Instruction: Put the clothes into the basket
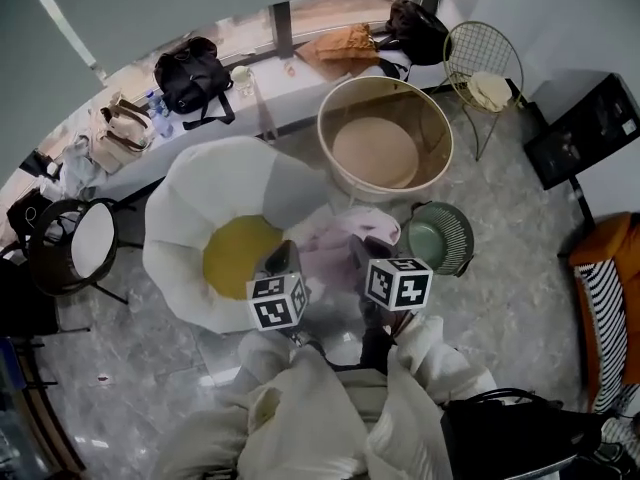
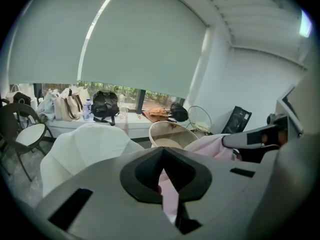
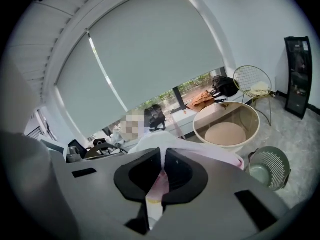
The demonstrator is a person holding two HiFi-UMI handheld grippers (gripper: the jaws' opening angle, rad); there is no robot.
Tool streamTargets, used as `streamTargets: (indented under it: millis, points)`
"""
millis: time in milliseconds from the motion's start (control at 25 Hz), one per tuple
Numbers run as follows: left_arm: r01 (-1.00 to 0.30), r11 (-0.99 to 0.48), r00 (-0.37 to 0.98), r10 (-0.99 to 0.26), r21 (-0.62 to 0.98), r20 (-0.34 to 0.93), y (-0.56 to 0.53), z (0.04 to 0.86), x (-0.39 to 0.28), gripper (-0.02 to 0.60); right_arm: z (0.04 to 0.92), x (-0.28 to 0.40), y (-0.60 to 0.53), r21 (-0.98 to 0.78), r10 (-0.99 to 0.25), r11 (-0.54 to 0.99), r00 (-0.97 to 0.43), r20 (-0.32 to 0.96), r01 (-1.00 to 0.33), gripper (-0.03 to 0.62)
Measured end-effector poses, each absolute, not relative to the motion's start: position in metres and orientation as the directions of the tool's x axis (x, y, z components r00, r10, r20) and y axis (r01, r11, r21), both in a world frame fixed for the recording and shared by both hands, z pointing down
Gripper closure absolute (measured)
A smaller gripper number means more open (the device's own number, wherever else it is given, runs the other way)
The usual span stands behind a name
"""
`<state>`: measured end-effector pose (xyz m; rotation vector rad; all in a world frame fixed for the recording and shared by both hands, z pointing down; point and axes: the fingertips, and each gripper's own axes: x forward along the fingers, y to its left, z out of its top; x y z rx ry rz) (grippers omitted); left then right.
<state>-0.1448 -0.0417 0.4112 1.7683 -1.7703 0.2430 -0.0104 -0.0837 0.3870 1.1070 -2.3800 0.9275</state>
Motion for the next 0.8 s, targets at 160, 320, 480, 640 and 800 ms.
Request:
streamTargets:
  millis: [160,320,480,640,800]
  points:
    - [-0.952,0.054,0.124,-0.832,0.301,0.541,-0.059,0.41,-0.09,0.575,0.383,0.039,-0.1,-0.418,-0.557,0.452,-0.616,0.557,-0.788,0.562]
    - [-0.956,0.012,0.158,-0.823,0.295,0.545,-0.078,0.411,-0.042,0.575,0.381,0.086,-0.117,-0.421,-0.584,0.421,-0.596,0.551,-0.803,0.562]
    - [-0.955,-0.019,0.189,-0.807,0.295,0.56,-0.101,0.417,0.0,0.575,0.382,0.134,-0.133,-0.431,-0.612,0.378,-0.57,0.548,-0.819,0.562]
    - [-0.951,-0.051,0.222,-0.798,0.304,0.561,-0.127,0.417,0.056,0.575,0.383,0.187,-0.148,-0.443,-0.62,0.347,-0.557,0.553,-0.827,0.562]
    - [-0.946,-0.103,0.268,-0.783,0.308,0.561,-0.149,0.416,0.112,0.575,0.389,0.238,-0.163,-0.449,-0.63,0.307,-0.533,0.565,-0.839,0.562]
